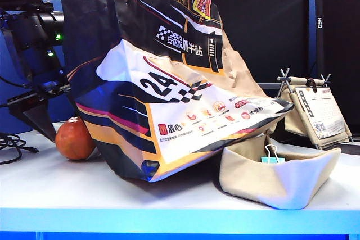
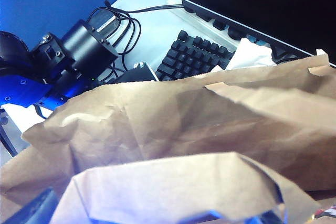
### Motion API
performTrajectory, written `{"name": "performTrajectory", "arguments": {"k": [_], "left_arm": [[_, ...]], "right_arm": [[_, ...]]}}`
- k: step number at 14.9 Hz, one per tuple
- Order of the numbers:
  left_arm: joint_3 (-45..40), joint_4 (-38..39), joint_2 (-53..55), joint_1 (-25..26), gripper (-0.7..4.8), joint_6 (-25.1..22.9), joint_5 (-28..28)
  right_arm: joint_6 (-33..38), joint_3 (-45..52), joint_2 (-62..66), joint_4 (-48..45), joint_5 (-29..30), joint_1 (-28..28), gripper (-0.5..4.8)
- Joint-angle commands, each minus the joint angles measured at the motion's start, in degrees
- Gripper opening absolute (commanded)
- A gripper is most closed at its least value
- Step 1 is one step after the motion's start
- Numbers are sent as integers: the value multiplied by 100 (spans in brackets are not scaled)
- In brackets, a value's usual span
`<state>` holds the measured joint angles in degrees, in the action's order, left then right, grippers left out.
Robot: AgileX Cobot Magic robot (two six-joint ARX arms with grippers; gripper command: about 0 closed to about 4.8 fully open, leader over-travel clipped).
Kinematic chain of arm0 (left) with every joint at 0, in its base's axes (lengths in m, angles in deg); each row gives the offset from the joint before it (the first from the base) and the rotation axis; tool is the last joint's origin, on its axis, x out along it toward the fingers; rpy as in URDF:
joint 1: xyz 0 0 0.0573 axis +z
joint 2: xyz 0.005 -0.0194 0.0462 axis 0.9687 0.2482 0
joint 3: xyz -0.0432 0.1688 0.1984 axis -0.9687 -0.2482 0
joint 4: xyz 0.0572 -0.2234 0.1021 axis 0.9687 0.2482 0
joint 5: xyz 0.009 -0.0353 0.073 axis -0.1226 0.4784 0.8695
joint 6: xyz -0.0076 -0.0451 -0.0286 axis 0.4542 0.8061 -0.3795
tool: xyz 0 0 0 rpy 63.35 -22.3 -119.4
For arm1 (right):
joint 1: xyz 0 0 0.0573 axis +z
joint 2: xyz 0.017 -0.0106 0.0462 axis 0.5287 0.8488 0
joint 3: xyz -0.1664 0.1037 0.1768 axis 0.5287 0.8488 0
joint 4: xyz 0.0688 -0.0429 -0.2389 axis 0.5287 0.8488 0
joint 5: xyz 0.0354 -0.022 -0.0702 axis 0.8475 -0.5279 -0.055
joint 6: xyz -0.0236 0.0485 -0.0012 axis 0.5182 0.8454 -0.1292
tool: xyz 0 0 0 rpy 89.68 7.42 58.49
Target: Open the paper bag and put two oranges into the paper bag.
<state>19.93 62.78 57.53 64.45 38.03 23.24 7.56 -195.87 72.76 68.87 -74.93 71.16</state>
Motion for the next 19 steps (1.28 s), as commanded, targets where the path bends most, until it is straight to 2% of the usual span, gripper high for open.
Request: {"name": "performTrajectory", "arguments": {"k": [1,3,4,6,7,8,10,13,19], "left_arm": [[20,-79,9,-4,479,120,-437],[20,-103,87,-7,479,129,-470],[20,-98,109,-7,423,131,-468],[20,-168,118,-7,148,129,-470],[20,-219,118,-7,74,129,-468],[20,-278,118,-7,45,131,-466],[35,-315,107,-4,-6,133,-221],[61,-280,70,61,-6,149,229],[243,-170,-879,243,-6,149,435]], "right_arm": [[24,-15,-44,-101,11,17,461],[24,-15,-44,-101,13,17,461],[24,-15,-44,-101,11,17,461],[24,-15,-44,-101,11,17,461],[24,-15,-44,-101,11,17,461],[24,-15,-44,-101,11,17,461],[24,-15,-42,-101,13,17,461],[22,-15,-44,-96,11,17,461],[22,-15,-44,-98,-4,17,458]]}}
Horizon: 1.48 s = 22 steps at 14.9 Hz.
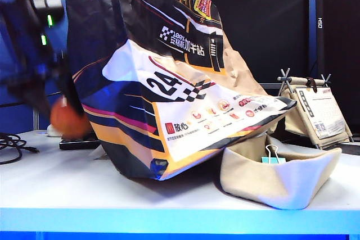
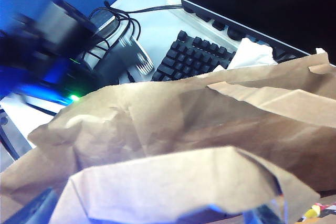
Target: Open the paper bag and put two oranges into the paper bag.
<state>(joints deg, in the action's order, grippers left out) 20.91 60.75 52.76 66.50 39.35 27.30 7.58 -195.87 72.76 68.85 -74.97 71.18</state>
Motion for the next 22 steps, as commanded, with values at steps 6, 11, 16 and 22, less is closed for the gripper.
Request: {"name": "performTrajectory", "arguments": {"k": [6,11,16,22], "left_arm": [[348,153,-2114,37,-6,17,308],[1340,168,-2450,37,-6,385,-1757],[1342,719,-2350,-70,-6,763,-2835],[1342,789,-2131,-680,-6,704,-1967]], "right_arm": [[22,-15,-44,-92,0,15,458],[22,-15,-44,-92,0,15,458],[22,-15,-44,-103,0,15,458],[46,-15,-46,-138,22,17,458]]}}
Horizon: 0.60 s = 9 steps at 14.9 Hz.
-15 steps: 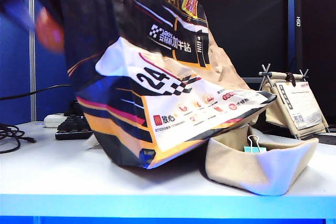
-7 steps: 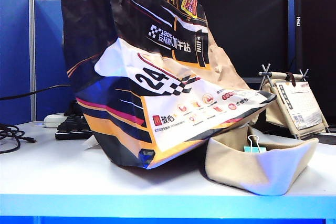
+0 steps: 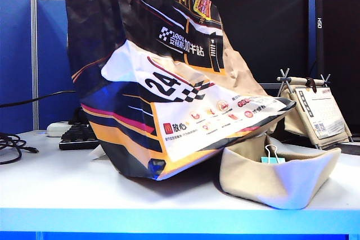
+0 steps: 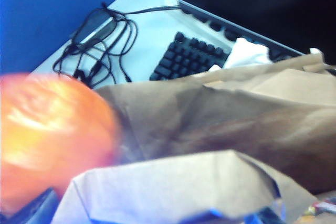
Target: Open the paper bag and put two oranges into the paper bag.
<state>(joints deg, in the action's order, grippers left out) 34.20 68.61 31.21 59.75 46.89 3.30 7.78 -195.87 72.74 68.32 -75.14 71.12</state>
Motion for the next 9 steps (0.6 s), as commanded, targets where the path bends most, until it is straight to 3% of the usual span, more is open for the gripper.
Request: {"name": "performTrajectory", "arguments": {"k": [1,2,3,4,5,7,9], "left_arm": [[13,0,33,-4,-6,-42,278],[13,-4,33,-4,-3,-15,304],[13,-2,33,-4,50,0,282],[13,-2,35,-4,263,68,284],[13,-13,37,-4,401,212,284],[13,-35,37,-4,479,334,284],[13,-37,39,-4,479,404,289]], "right_arm": [[26,-15,-44,-85,39,24,458],[26,-15,-44,-87,39,24,458],[26,-15,-44,-83,42,26,458],[42,-15,-44,-83,42,26,458],[48,-15,-44,-83,42,26,458],[48,-15,-44,-83,42,26,458],[48,-15,-44,-85,42,26,458]]}}
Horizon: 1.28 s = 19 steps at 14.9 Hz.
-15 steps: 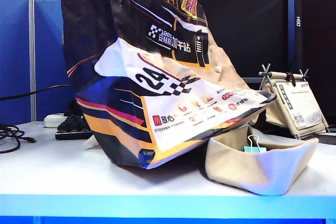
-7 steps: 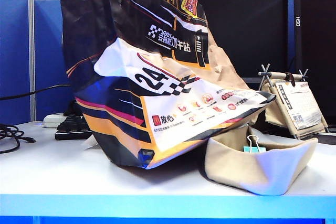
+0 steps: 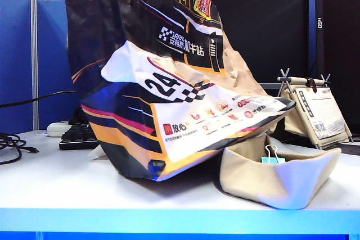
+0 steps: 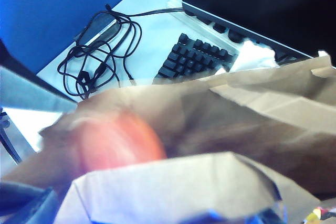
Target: Open the paper bag and put two oranges into the paper bag.
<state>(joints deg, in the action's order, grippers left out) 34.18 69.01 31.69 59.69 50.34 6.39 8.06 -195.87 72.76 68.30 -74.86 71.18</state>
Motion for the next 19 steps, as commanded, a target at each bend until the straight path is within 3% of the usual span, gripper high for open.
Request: {"name": "performTrajectory", "arguments": {"k": [1,4,6,7,8,9,10,12,15,17,19], "left_arm": [[15,-105,-11,2,479,61,-24],[33,-354,-28,2,479,57,-15],[179,-378,-79,2,479,-81,444],[317,-376,-138,2,433,-293,828],[444,-385,-227,2,203,-605,1283],[535,-385,-332,4,39,-866,1768],[566,-413,-481,4,10,-1034,2304],[560,-551,-879,7,-6,-1281,3279],[553,-774,-1497,107,-6,-1318,3580],[334,-820,-2218,592,-6,-1373,3460],[-304,-822,-3108,1086,-6,-1401,2553]], "right_arm": [[20,-15,-46,-79,13,20,458],[20,-15,-48,-74,13,20,458],[17,-15,-48,-42,11,20,458],[15,-15,-48,-39,11,20,458],[15,-15,-48,-44,11,20,459],[15,-15,-48,-37,13,15,459],[15,-15,-48,-26,13,15,463],[17,-15,-48,55,11,15,463],[17,-15,-50,138,4,15,463],[17,-15,-52,133,-11,15,463],[15,-13,-52,105,-13,15,463]]}}
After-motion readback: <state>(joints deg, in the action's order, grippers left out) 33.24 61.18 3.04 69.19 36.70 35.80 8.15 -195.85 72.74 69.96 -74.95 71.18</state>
